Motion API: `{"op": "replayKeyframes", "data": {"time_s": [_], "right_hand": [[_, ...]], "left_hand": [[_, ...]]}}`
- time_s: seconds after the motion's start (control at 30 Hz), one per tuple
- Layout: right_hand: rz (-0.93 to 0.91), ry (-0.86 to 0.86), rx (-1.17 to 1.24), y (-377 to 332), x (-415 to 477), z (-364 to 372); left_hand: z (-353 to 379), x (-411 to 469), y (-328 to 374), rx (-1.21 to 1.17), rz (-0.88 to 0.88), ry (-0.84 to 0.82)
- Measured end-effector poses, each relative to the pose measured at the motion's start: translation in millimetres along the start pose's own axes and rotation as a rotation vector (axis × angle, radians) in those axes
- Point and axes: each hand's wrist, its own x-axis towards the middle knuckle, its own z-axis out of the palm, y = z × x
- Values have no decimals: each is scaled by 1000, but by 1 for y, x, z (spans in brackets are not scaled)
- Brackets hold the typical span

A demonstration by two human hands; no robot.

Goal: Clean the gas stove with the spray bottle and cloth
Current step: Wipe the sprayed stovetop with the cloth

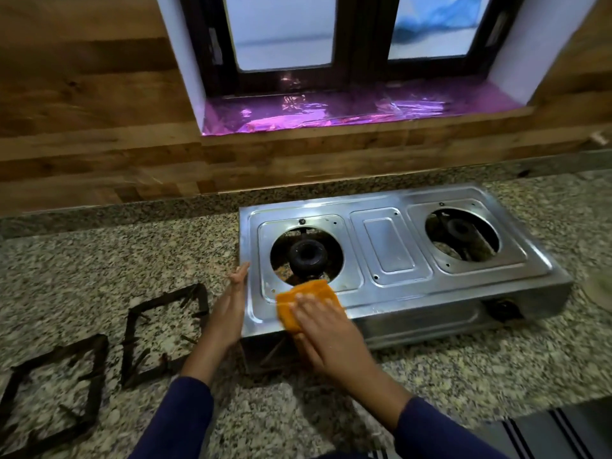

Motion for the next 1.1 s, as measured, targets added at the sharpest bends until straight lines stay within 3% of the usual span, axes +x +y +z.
{"op": "replayKeyframes", "data": {"time_s": [0.1,0.23,0.33,0.57,0.77,0.97,1.1], "right_hand": [[262,98,-14,56,-37,-26],[459,8,-83,109,-44,-57],[385,-115,-115,108,-27,-58],[-110,-272,28,9,30,-25],[0,-260,23,-34,119,17],[99,-273,-74,-10,220,27],[65,-345,-132,-1,265,30]], "left_hand": [[9,-7,-10,80,92,0],[5,-8,-14,2,104,-4],[2,-7,-14,-93,80,-26],[-3,-3,-10,-391,29,47],[-7,-32,-25,-526,-53,119],[2,-61,-31,-609,-174,145],[4,-75,-36,-600,-227,140]]}}
